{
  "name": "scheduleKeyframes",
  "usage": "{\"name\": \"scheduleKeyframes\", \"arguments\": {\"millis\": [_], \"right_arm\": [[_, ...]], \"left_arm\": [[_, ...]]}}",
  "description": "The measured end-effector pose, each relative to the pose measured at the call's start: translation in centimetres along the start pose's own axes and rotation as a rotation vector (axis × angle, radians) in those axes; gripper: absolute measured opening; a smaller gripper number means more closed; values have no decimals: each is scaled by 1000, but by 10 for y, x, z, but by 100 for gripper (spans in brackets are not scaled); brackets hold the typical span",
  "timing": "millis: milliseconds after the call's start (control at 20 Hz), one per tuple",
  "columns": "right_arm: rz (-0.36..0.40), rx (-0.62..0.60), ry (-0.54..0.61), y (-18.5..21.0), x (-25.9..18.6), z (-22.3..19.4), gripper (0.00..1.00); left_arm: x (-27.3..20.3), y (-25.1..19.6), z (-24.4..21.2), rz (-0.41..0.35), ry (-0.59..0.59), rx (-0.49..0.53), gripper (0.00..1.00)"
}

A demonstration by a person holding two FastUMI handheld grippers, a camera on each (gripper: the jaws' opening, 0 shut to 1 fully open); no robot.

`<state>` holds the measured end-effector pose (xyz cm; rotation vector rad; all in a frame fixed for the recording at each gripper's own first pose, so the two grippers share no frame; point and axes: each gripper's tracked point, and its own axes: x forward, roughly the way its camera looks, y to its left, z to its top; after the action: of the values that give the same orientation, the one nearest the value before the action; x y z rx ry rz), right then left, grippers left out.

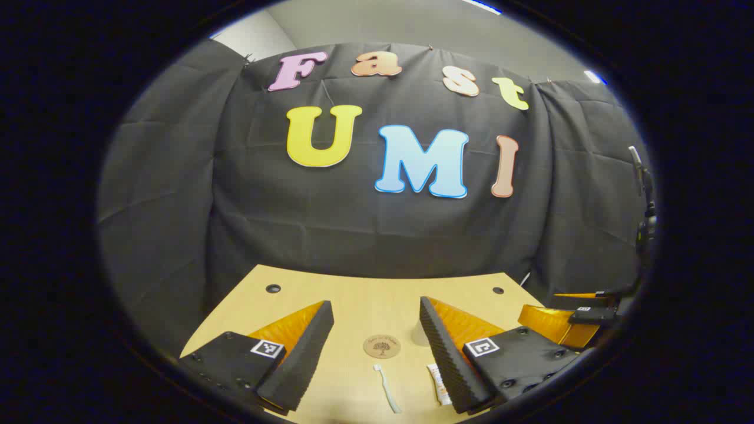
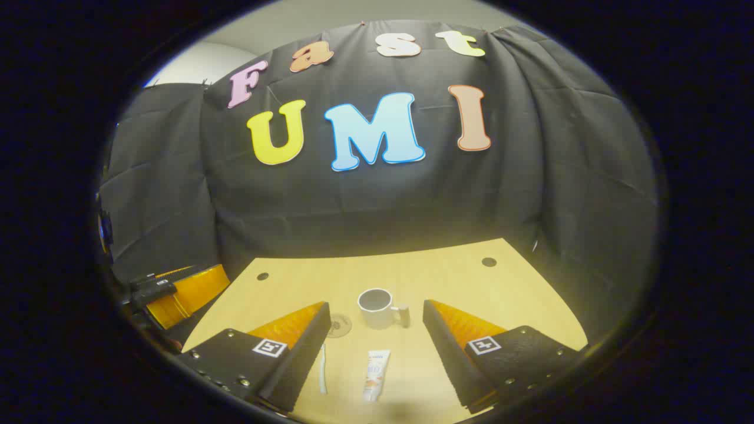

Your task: Put the toothbrush and toothpaste on the desktop into the cup, then pick up the cup and place it on the coaster on the desktop.

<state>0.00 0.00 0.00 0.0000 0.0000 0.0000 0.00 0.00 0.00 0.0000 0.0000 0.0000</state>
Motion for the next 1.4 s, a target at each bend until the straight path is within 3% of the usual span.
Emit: {"name": "scheduleKeyframes", "arguments": {"millis": [300,800,1000,1100,1150,1400], "right_arm": [[9,-34,29,7,-2,-7,95],[28,-25,85,8,2,-22,95],[22,-30,183,4,9,-48,94],[42,-26,239,6,13,-62,85],[51,-20,262,8,15,-69,86],[43,-62,372,0,28,-103,85]], "left_arm": [[4,-11,-19,-40,69,-15,96],[11,-18,-43,-39,141,0,95],[20,-19,-80,-33,257,23,90],[26,-20,-104,-32,325,11,80],[29,-19,-115,-34,360,0,89],[37,-14,-164,-24,549,-45,87]]}}
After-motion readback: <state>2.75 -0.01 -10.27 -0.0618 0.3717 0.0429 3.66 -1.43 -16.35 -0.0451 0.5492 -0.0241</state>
